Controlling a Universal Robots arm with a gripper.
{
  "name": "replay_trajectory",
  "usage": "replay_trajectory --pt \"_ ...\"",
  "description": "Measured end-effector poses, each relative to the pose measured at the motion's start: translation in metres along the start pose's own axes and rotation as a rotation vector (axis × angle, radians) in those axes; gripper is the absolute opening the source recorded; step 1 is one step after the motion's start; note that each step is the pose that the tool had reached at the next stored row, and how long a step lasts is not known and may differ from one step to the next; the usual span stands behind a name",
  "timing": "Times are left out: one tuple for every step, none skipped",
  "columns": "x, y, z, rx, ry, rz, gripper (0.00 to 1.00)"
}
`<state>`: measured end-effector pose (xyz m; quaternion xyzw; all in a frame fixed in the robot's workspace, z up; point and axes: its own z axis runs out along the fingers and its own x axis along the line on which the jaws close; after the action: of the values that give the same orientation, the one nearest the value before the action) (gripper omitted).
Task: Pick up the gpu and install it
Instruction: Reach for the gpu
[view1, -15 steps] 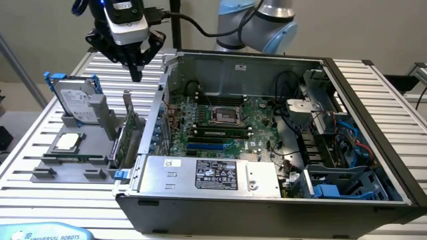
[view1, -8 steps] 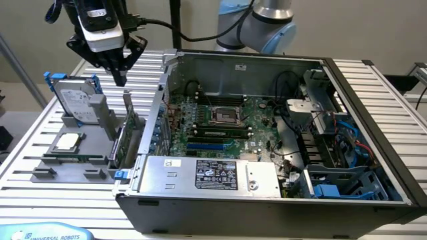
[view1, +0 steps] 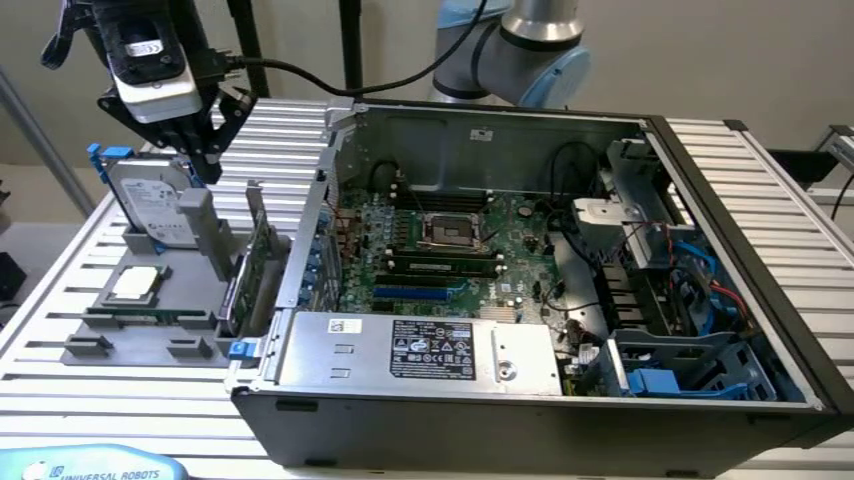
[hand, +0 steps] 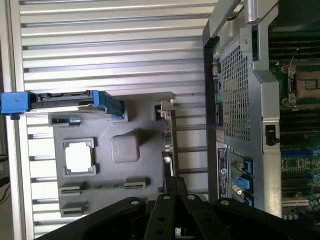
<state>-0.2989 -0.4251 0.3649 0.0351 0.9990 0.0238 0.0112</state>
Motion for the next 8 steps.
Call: replay_trajectory --pt "0.0000 0.0000 -0.0001 0.0004 0.0002 0.000 0.11" --pt "0.0000 0.0000 -0.0001 0.0004 0.0001 0.000 0.11" --pt "0.0000 0.0000 -0.0001 0.0004 0.0002 0.000 0.11" --pt "0.0000 0.0000 -0.0001 0.0005 0.0002 0.000 0.11" --pt "0.0000 0.0000 -0.0001 0.0005 0.0002 0.000 0.11" --pt "0.0000 0.0000 -0.0001 0.0005 0.0002 0.000 0.11" --pt "0.0000 0.0000 -0.0001 0.0005 0.0002 0.000 0.11" --pt "0.0000 0.0000 -0.0001 0.0005 0.0002 0.000 0.11"
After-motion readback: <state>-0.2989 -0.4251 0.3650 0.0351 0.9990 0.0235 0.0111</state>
